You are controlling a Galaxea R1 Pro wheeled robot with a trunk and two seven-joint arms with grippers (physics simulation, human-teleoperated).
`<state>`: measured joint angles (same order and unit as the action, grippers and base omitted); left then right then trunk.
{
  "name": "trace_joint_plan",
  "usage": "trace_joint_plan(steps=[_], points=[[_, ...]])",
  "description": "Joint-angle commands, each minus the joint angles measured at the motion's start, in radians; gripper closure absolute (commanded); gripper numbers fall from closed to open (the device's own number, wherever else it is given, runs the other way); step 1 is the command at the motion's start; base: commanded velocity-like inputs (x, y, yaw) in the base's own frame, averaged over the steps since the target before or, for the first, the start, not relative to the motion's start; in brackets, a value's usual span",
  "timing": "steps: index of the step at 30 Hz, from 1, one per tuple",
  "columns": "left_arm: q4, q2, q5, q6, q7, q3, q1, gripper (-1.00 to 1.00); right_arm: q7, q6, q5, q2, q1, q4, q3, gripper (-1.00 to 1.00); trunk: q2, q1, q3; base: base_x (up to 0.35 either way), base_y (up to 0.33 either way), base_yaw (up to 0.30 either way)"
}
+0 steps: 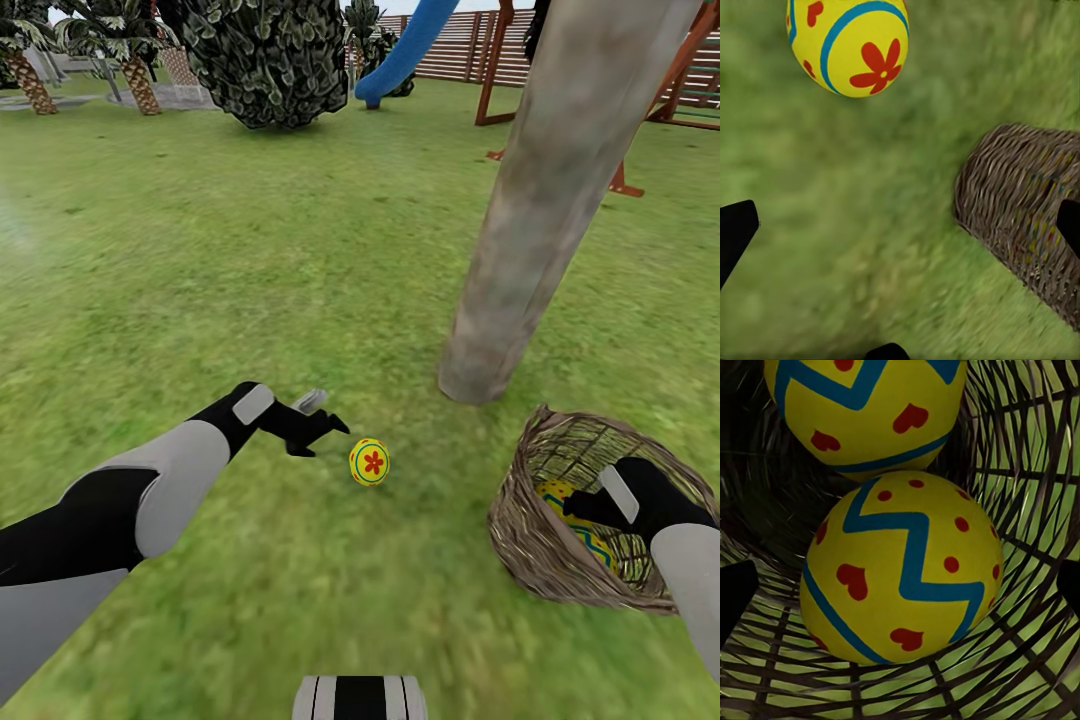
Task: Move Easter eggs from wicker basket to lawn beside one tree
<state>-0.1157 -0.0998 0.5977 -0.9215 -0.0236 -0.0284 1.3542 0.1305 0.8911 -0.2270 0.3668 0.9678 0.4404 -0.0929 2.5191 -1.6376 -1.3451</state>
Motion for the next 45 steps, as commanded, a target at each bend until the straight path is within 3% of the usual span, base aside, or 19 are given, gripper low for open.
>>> trace_joint_plan(steps=[1, 7, 15, 30, 36, 45], points=[[-0.001, 0.002, -0.006, -0.004, -0.002, -0.003, 0.0, -1.0, 0.009, 0.003, -0.011, 0.0, 0.0, 0.001, -0.002, -1.0, 0.0, 0.0, -0.001, 0.0, 0.0, 0.0], [-0.001, 0.005, -0.006, -0.004, -0.001, -0.002, 0.0, -1.0, 0.009, 0.004, -0.011, 0.006, 0.0, 0.002, -0.001, -1.0, 0.0, 0.0, -0.001, 0.0, 0.0, 0.0], [-0.002, 0.005, -0.006, -0.004, -0.001, -0.001, 0.0, -1.0, 0.009, 0.003, -0.011, 0.01, 0.0, 0.001, -0.001, -1.0, 0.002, -0.003, -0.032, 0.0, 0.0, 0.0], [-0.002, 0.005, -0.007, -0.004, -0.001, -0.001, 0.0, -1.0, 0.005, 0.003, -0.013, 0.009, 0.0, 0.003, 0.0, -1.0, 0.002, -0.003, -0.032, 0.0, 0.0, 0.0], [-0.002, 0.006, -0.008, -0.004, -0.001, -0.001, 0.0, -1.0, -0.05, 0.003, -0.003, 0.01, 0.0, 0.003, 0.0, -1.0, 0.002, -0.003, -0.032, 0.0, 0.0, 0.0], [-0.002, 0.006, -0.009, -0.004, -0.001, -0.001, 0.0, -1.0, -0.058, 0.003, 0.01, 0.011, 0.0, 0.003, 0.0, -1.0, 0.002, -0.003, -0.032, 0.0, 0.0, 0.0]])
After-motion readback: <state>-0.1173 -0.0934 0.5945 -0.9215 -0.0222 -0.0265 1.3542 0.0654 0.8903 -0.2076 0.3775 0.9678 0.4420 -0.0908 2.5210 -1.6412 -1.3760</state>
